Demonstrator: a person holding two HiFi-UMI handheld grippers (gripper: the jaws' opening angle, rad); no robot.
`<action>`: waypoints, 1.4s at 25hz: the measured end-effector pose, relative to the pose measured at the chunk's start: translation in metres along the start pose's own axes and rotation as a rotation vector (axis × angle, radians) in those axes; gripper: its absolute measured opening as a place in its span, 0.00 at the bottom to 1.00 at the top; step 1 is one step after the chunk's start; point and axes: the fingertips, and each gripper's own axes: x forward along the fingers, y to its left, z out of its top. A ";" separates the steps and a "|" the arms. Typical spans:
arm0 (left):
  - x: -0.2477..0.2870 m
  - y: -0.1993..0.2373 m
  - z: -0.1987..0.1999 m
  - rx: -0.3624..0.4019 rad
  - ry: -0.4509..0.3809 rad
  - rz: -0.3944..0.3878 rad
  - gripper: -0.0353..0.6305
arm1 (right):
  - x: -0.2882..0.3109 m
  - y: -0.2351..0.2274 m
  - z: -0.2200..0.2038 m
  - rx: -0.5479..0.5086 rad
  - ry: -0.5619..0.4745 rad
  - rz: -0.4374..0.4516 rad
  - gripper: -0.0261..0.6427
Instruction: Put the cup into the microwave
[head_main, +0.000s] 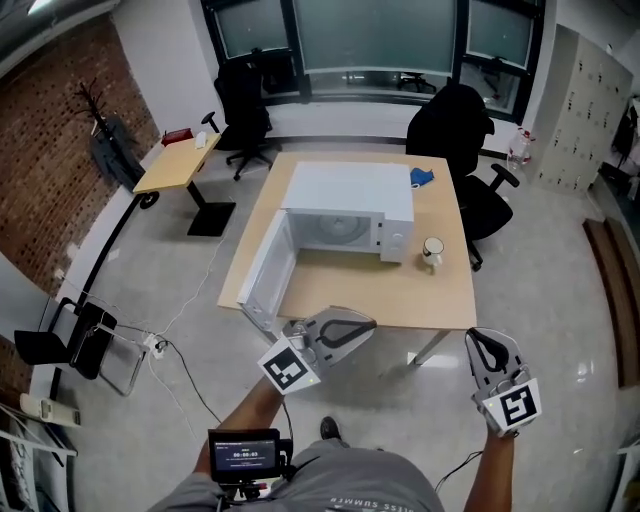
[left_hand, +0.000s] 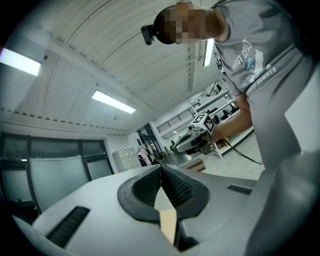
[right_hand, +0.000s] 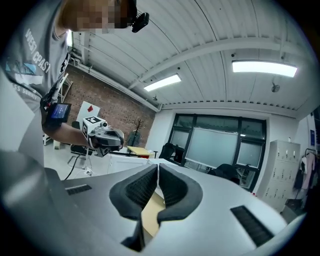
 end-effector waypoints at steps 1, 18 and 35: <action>-0.002 0.005 -0.001 0.008 -0.006 -0.008 0.09 | 0.005 -0.001 0.002 -0.001 0.003 -0.012 0.07; -0.025 0.063 -0.065 -0.028 -0.036 -0.066 0.09 | 0.085 -0.017 -0.027 0.060 0.093 -0.100 0.07; 0.058 0.131 -0.150 -0.123 0.173 0.058 0.09 | 0.193 -0.169 -0.196 0.255 0.246 -0.002 0.07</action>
